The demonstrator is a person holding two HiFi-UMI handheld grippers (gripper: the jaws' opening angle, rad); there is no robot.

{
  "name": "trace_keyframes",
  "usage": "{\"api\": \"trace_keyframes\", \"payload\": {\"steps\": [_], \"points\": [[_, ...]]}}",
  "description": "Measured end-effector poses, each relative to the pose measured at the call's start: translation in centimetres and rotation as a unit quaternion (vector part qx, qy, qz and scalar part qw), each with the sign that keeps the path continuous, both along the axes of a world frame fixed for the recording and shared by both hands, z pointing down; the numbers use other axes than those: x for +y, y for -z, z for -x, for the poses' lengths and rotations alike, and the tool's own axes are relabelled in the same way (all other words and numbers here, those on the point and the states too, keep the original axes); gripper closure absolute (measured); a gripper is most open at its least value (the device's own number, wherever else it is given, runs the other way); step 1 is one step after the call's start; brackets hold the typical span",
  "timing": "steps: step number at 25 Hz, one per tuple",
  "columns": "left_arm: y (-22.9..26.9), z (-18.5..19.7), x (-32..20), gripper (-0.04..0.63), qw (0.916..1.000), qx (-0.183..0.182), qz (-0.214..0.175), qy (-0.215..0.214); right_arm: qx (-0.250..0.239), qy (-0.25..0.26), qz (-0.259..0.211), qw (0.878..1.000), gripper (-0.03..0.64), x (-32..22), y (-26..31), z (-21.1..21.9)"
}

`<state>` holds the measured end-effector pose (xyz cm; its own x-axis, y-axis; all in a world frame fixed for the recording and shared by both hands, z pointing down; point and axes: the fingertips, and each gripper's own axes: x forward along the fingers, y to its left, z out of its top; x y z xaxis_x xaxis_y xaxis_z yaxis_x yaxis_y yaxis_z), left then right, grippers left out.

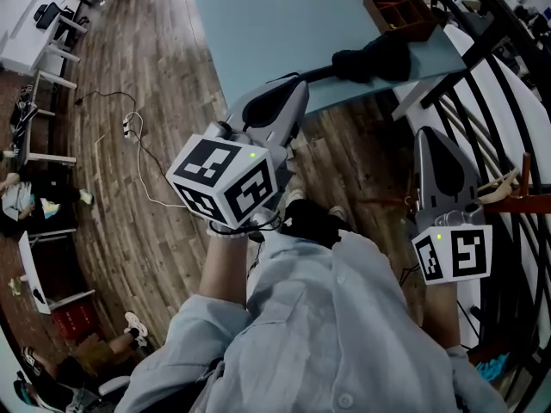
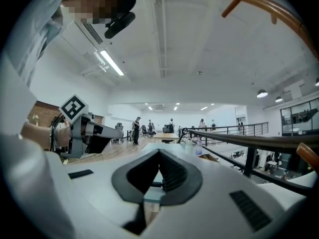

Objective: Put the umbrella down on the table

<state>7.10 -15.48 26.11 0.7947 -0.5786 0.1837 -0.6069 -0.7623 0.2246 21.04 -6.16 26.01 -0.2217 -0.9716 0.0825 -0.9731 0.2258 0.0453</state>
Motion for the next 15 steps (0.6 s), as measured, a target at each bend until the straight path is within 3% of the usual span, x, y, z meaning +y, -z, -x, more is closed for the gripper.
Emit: {"api": "trace_keyframes", "payload": {"steps": [15], "points": [[1.4,-0.7,-2.4,0.591,0.9991,0.009,-0.007,-0.040,-0.002,-0.041,-0.011,0.999,0.617,-2.2,0.9,-0.4]]}}
